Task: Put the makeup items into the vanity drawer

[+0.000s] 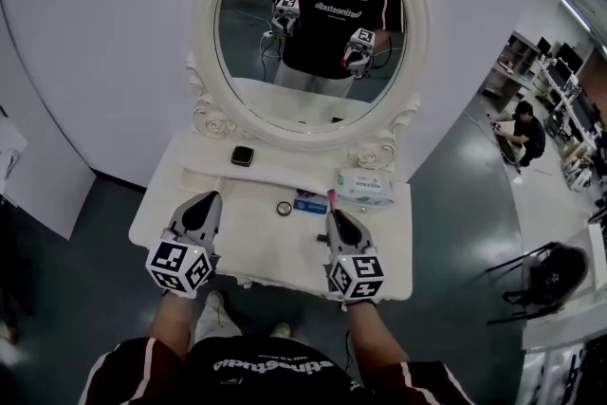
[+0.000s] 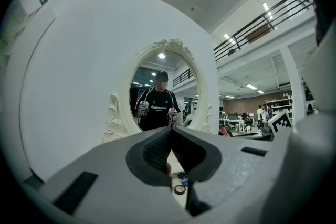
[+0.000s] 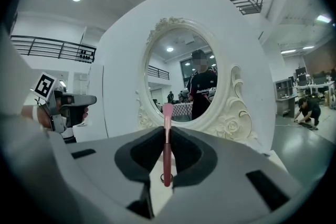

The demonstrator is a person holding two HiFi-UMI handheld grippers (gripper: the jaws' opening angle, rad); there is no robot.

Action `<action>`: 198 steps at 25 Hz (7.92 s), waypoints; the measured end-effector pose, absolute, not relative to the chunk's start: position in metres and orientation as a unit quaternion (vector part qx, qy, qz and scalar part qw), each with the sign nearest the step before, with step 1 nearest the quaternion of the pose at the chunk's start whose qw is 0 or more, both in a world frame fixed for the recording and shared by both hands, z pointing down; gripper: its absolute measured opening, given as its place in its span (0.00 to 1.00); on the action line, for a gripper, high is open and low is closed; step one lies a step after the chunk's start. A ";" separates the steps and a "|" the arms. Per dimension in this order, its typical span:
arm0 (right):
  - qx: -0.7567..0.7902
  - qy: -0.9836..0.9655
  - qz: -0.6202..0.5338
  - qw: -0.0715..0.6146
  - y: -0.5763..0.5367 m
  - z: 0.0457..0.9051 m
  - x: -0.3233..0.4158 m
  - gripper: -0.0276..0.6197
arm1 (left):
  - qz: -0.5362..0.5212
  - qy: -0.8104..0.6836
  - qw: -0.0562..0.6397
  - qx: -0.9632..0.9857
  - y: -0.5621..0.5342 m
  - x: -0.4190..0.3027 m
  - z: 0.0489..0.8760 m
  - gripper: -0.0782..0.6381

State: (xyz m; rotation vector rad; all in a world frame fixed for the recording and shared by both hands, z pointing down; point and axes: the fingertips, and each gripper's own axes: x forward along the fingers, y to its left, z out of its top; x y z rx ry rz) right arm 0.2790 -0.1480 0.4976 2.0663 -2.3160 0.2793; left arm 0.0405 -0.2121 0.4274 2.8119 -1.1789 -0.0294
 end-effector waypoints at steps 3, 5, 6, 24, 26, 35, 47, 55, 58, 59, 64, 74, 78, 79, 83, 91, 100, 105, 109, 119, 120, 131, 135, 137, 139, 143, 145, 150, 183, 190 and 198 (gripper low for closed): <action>0.664 -0.743 0.082 0.013 -0.156 0.490 0.267 0.12 | -0.014 -0.383 0.047 0.922 -0.223 0.030 0.427 0.11; 0.666 -0.742 0.078 0.012 -0.163 0.486 0.258 0.12 | -0.015 -0.378 0.046 0.924 -0.230 0.024 0.425 0.11; 0.667 -0.741 0.077 0.012 -0.166 0.484 0.253 0.12 | -0.015 -0.376 0.046 0.925 -0.233 0.021 0.425 0.11; 0.654 -0.753 0.062 0.031 -0.243 0.475 0.151 0.12 | -0.023 -0.363 0.054 0.930 -0.310 -0.057 0.421 0.11; 0.648 -0.758 0.065 0.033 -0.252 0.478 0.138 0.12 | -0.020 -0.365 0.054 0.929 -0.317 -0.068 0.423 0.11; 0.607 -0.790 0.069 0.056 -0.297 0.505 0.071 0.12 | -0.001 -0.377 0.058 0.924 -0.344 -0.116 0.439 0.11; 0.563 -0.818 0.083 0.086 -0.346 0.545 0.017 0.12 | 0.014 -0.384 0.066 0.921 -0.373 -0.147 0.456 0.11; 0.551 -0.819 0.089 0.133 -0.367 0.576 0.000 0.12 | 0.017 -0.386 0.079 0.919 -0.386 -0.157 0.469 0.11; 0.540 -0.823 0.090 0.152 -0.373 0.591 -0.009 0.12 | 0.015 -0.387 0.082 0.918 -0.391 -0.160 0.470 0.11; 0.538 -0.823 0.091 0.159 -0.375 0.596 -0.011 0.12 | 0.015 -0.387 0.083 0.918 -0.392 -0.160 0.471 0.11; 0.525 -0.825 0.098 0.184 -0.386 0.618 -0.019 0.12 | 0.019 -0.386 0.086 0.918 -0.396 -0.163 0.477 0.11; 0.495 -0.830 0.091 0.239 -0.396 0.659 -0.038 0.12 | 0.034 -0.392 0.098 0.914 -0.399 -0.177 0.496 0.11; 0.492 -0.829 0.087 0.252 -0.398 0.669 -0.041 0.12 | 0.040 -0.390 0.100 0.915 -0.396 -0.178 0.502 0.11; 0.490 -0.829 0.084 0.256 -0.399 0.671 -0.042 0.12 | 0.042 -0.389 0.101 0.915 -0.396 -0.178 0.503 0.11; 0.483 -0.826 0.064 0.283 -0.403 0.679 -0.041 0.12 | 0.045 -0.388 0.103 0.915 -0.394 -0.179 0.507 0.11; 0.471 -0.828 0.043 0.300 -0.410 0.674 -0.046 0.12 | 0.048 -0.392 0.107 0.913 -0.396 -0.185 0.510 0.11; 0.459 -0.826 0.043 0.325 -0.414 0.683 -0.049 0.13 | 0.048 -0.394 0.108 0.911 -0.399 -0.188 0.511 0.11; 0.459 -0.828 0.053 0.318 -0.415 0.680 -0.051 0.18 | 0.046 -0.395 0.110 0.911 -0.400 -0.190 0.510 0.11; 0.468 -0.824 0.058 0.313 -0.414 0.677 -0.047 0.18 | 0.043 -0.391 0.110 0.913 -0.402 -0.187 0.507 0.11; 0.512 -0.806 0.072 0.287 -0.401 0.656 -0.024 0.17 | 0.031 -0.371 0.101 0.923 -0.397 -0.172 0.492 0.11; 0.516 -0.804 0.073 0.285 -0.399 0.654 -0.022 0.17 | 0.030 -0.368 0.099 0.924 -0.396 -0.169 0.491 0.11; 0.548 -0.789 0.085 0.266 -0.354 0.636 0.019 0.17 | 0.026 -0.337 0.092 0.937 -0.362 -0.121 0.479 0.11; 0.558 -0.782 0.089 0.262 -0.329 0.629 0.042 0.17 | 0.021 -0.330 0.091 0.939 -0.346 -0.098 0.474 0.11; 0.563 -0.778 0.088 0.265 -0.315 0.625 0.056 0.17 | 0.022 -0.331 0.086 0.939 -0.339 -0.085 0.472 0.11; 0.568 -0.773 0.087 0.267 -0.301 0.622 0.071 0.17 | 0.025 -0.332 0.080 0.940 -0.332 -0.070 0.469 0.11; 0.586 -0.761 0.091 0.261 -0.274 0.614 0.105 0.16 | 0.021 -0.322 0.077 0.943 -0.315 -0.039 0.463 0.11; 0.596 -0.756 0.091 0.256 -0.262 0.607 0.119 0.16 | 0.018 -0.314 0.075 0.946 -0.309 -0.026 0.460 0.11; 0.619 -0.742 0.089 0.239 -0.232 0.592 0.151 0.16 | 0.014 -0.300 0.069 0.951 -0.297 0.002 0.453 0.11; 0.709 -0.703 0.060 0.015 -0.177 0.430 0.236 0.15 | -0.015 -0.281 0.016 0.959 -0.259 0.048 0.393 0.11; 0.715 -0.697 0.050 -0.003 -0.180 0.414 0.237 0.13 | -0.019 -0.289 0.004 0.957 -0.264 0.043 0.389 0.11; 0.726 -0.686 0.041 -0.004 -0.181 0.408 0.237 0.05 | -0.023 -0.292 0.001 0.956 -0.265 0.040 0.387 0.11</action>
